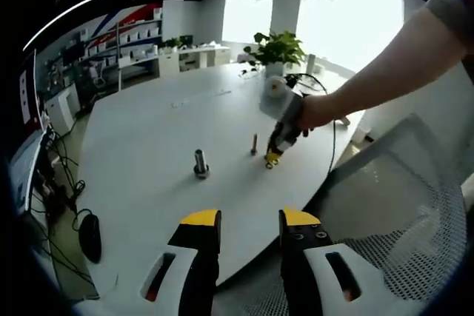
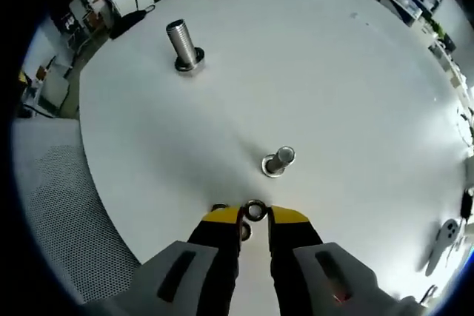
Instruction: Place the washer onto the threaded stud by aligning its center hole with the stud, sliding it down to the base, and recovering from edge contact or off-axis alignment until the washer reaches the visible bottom stop.
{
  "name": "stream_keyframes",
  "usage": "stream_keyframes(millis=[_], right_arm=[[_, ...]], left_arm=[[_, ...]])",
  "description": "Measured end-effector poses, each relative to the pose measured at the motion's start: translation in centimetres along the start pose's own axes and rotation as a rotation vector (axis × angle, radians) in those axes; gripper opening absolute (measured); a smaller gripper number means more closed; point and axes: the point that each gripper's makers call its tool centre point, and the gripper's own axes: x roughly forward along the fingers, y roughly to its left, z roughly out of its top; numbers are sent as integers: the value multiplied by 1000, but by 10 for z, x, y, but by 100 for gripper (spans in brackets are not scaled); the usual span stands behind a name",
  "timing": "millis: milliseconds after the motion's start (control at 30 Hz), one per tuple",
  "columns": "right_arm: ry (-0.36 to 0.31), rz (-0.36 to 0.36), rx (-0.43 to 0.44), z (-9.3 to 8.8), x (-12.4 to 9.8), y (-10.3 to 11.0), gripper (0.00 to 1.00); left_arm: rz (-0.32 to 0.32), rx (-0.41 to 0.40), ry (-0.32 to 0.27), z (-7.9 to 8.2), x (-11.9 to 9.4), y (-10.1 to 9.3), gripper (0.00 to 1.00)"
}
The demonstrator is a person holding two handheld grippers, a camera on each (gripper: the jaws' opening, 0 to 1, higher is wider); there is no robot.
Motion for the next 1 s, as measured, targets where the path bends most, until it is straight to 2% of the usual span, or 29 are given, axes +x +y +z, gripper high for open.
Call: stream_keyframes(millis=[33, 333, 633, 767, 900, 1000], right_arm=[[12, -5, -41, 0, 0, 0, 15], [71, -7, -50, -1, 1, 1, 15], [77, -52, -42, -1, 1, 3, 15], [77, -57, 24, -1, 1, 1, 15], [49, -68, 32, -2, 0, 2, 15], [-18, -69, 80, -2, 0, -1, 15]], left_arm=[[1, -1, 1, 0, 0, 0, 29], [-2, 0, 11, -2, 1, 0, 29], [-10, -7, 13, -2, 1, -1, 29], [-14, -5, 15, -3, 1, -2, 29], [-4, -12, 11, -3, 1, 0, 29], [-4, -13, 20, -5, 1, -1, 29]])
